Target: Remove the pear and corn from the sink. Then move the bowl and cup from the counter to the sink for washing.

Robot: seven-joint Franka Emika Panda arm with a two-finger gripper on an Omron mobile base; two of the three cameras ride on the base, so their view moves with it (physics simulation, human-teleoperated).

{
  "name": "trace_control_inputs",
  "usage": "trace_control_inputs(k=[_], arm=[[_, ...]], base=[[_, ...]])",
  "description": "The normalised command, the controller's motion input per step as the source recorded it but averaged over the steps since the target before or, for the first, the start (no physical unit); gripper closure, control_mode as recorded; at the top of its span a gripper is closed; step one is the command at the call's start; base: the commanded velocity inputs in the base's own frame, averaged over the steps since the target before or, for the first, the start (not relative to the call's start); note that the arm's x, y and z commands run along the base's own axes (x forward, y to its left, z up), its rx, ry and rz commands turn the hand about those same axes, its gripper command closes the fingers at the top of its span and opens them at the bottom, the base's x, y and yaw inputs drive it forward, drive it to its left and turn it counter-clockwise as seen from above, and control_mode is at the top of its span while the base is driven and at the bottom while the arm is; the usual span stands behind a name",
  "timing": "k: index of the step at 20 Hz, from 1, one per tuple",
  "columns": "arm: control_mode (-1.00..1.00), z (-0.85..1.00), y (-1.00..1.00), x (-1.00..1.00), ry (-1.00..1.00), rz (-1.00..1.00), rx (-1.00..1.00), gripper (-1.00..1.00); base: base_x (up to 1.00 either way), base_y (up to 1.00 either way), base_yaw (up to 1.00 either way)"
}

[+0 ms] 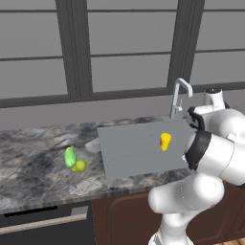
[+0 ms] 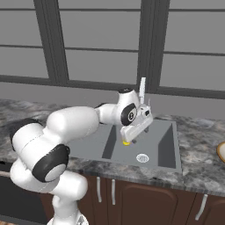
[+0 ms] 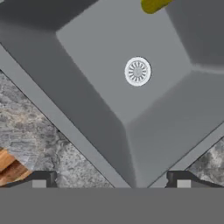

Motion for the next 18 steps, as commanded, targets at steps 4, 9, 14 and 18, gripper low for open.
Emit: trace_control_inputs(k=[4,9,14,18], arm=[[-1.0,0.13,-0.3,-0.34,-0.18,-0.21,0.0,-1.0],[-1.0,0.11,-0.34,-0.31,-0.32,-0.15,0.0,-1.0],[-1.0,0.1,-0.38,-0.16,-0.28,-0.13,-0.02,-1.0],[-1.0,0.09,-0.38,0.02,0.01,-0.2,-0.11,-1.0]], base=[[0.0,0.0,0.0],[0.0,0.0,0.0],[0.0,0.0,0.0],[0.0,0.0,0.0]])
